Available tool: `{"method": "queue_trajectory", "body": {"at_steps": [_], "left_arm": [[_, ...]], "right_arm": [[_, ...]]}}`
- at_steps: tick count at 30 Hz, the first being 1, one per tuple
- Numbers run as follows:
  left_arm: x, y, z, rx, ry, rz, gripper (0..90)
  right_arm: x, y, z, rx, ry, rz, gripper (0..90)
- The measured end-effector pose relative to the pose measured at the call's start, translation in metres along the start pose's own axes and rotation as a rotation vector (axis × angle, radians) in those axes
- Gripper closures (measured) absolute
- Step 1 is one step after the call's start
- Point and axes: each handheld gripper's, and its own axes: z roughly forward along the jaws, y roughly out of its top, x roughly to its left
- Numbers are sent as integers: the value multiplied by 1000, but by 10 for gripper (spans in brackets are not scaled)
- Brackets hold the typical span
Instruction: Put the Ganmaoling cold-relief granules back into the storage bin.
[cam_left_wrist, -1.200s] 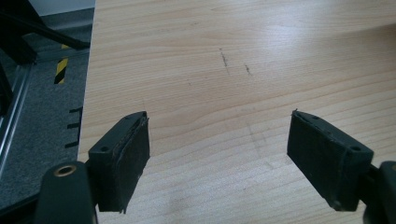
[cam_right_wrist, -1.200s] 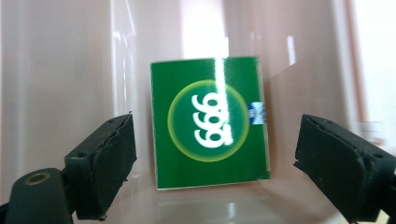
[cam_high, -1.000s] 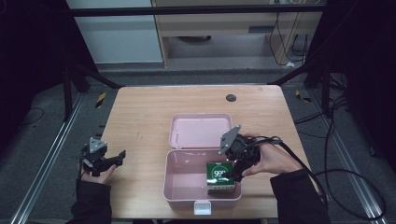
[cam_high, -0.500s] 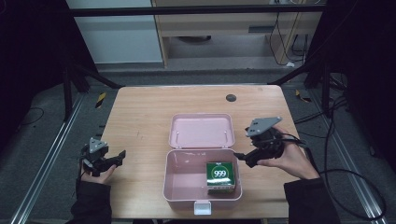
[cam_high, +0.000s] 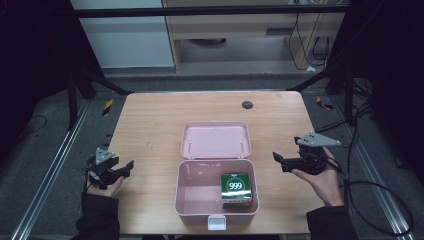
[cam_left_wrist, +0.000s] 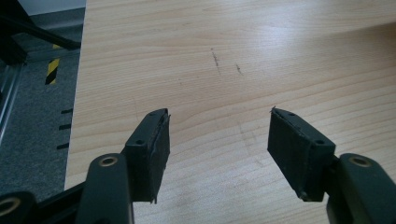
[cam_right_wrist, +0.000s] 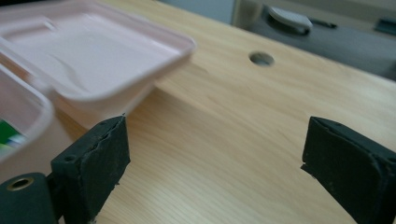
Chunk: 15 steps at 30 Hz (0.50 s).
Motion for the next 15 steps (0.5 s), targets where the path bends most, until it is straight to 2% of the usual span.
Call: {"method": "queue_trajectory", "body": {"at_steps": [5,6,7,11,13,15], "left_arm": [[0,0,0,2,1,0,401],[0,0,0,2,3,0,401],[0,0,1,2,3,0,397],[0,-1,2,6,8,1,382],[0,-2,3,13,10,3,370],[-1,-2,5,20,13,7,357]], "right_arm": [[-7,-28,12,9,-48,58,68],[-9,-32,13,15,-64,63,66],[-13,-40,16,13,-91,92,65],[-18,-50,18,11,-128,117,65],[-20,-57,20,23,-149,146,64],[-22,-63,22,35,-164,148,62]]}}
